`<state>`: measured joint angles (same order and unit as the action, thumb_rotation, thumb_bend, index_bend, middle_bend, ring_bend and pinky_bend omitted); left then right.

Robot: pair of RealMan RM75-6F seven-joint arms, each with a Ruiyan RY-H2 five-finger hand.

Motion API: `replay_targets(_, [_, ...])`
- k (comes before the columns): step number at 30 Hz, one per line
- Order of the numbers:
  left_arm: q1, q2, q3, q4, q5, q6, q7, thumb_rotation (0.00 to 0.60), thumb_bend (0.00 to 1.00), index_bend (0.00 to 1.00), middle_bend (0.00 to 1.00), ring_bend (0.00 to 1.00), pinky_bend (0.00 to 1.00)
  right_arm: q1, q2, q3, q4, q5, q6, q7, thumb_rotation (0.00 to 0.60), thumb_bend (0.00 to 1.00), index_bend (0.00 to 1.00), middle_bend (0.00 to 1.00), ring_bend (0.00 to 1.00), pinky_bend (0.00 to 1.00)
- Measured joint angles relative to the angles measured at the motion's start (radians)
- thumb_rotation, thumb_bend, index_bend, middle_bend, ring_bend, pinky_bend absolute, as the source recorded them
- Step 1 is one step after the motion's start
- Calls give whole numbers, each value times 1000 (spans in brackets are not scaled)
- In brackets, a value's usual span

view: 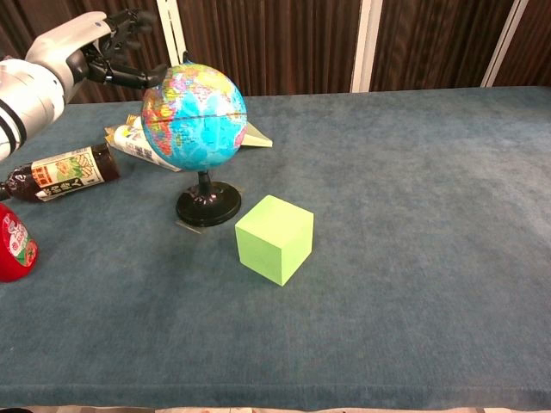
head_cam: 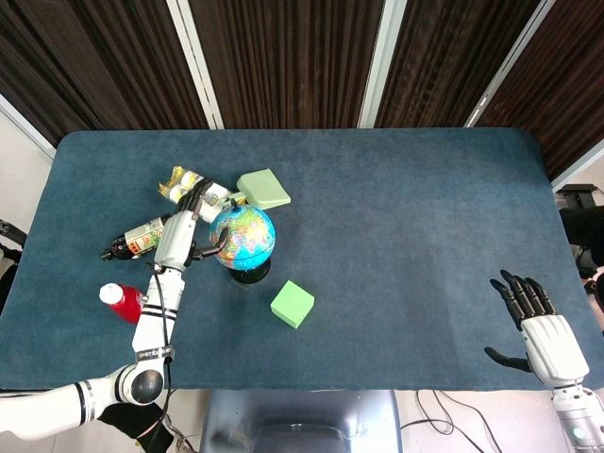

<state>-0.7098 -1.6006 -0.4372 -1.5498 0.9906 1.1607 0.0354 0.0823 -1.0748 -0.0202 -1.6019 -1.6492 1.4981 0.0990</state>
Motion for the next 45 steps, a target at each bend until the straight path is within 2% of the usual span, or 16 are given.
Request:
replay_targets(13, [2,11,-7,34,-19,-18,-34,600,346,0,0,0,0,-1,-1,2,0,3,0,-4,600,30,0,0,0,0])
replay_targets(25, [25,48,-5,-34,27,4,-86,600,363,0,0,0,0,-6,1,-1,-1,-9,11,3,600,31,0,0,0,0])
replay_targets(38, [-29,-35,-3,-9,19,19,-19,599,346,0,0,0,0,-3,8,-4,2,-13,6,15,600,31,0,0,0,0])
replay_targets(45, [-27,-39,7,-33,48,37,-20,599,346,0,0,0,0,-7,13,-3,3,-11,14,25,600,31,0,0,0,0])
